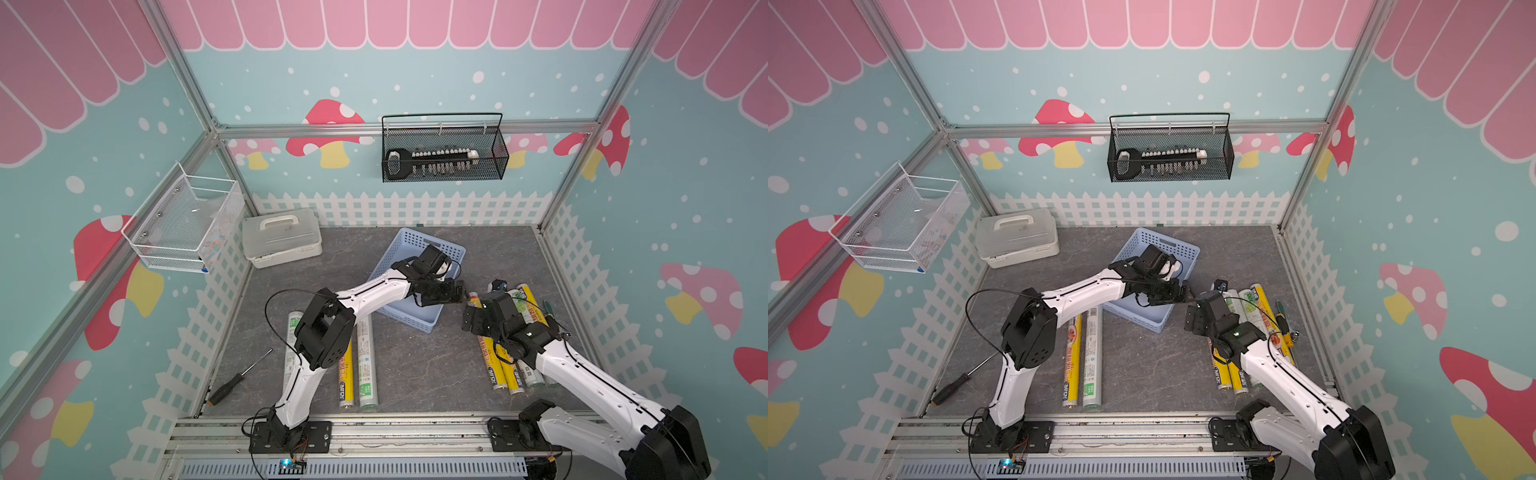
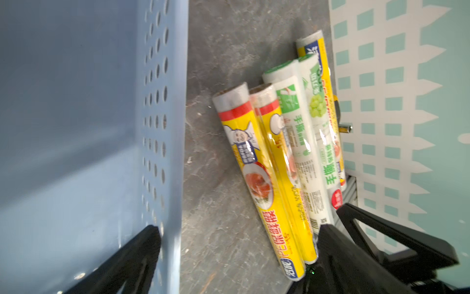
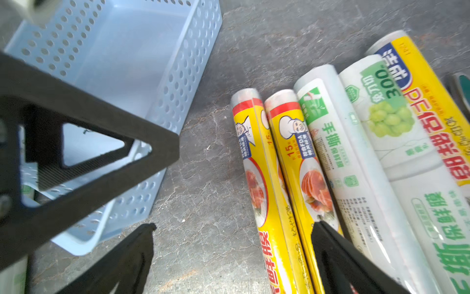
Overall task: Put the plastic wrap into the basket
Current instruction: Move the plastic wrap to the center of the board.
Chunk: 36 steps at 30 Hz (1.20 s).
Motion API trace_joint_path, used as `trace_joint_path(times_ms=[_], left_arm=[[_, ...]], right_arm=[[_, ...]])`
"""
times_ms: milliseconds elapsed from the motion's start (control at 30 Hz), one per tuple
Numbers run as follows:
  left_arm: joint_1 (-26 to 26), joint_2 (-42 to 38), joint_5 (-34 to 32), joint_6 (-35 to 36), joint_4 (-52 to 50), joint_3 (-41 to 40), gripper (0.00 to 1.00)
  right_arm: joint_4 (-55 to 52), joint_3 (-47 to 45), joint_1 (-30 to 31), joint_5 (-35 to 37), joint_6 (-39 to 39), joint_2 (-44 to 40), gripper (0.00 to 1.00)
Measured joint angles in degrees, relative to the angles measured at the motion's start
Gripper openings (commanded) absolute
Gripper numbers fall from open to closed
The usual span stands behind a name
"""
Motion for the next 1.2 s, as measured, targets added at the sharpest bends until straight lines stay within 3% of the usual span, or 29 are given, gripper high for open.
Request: trace_joint_path(times_ms=[167, 267, 500, 633, 833, 1000, 1200], left_arm=[[-0.9, -0.1, 6.1, -7.5, 11.5, -5.9, 0.99], [-0.8, -2.1, 6.0, -9.2, 14.6, -9.8, 0.99], [2.5, -17.6, -4.1, -3.7, 8.6, -17.0, 0.99], [10.0, -23.4, -8.7, 1.2, 6.6, -16.8, 0.99], [21.4, -16.5, -8.3, 4.8, 3.7, -13.7, 0.99], [21.7, -8.8, -6.0, 6.3, 0.9, -11.4, 0.99], [20.6, -7.9, -4.6, 7.1, -0.7, -12.0, 0.97]], right_arm=[[-0.4, -0.5, -2.5, -2.4, 0.2, -0.5, 0.99], [-0.4, -0.5, -3.2, -5.0, 0.2, 0.1, 0.99], [2.4, 1.1, -4.3, -13.3, -0.9, 4.0, 0.99], [4.3, 5.8, -4.3, -17.7, -1.8, 10.3, 0.99], [5.6, 14.4, -5.7, -19.5, -3.2, 22.2, 0.98], [5.3, 21.7, -7.5, -21.5, -5.0, 31.2, 0.98], [3.7, 27.4, -8.4, -23.4, -8.0, 38.3, 0.96]])
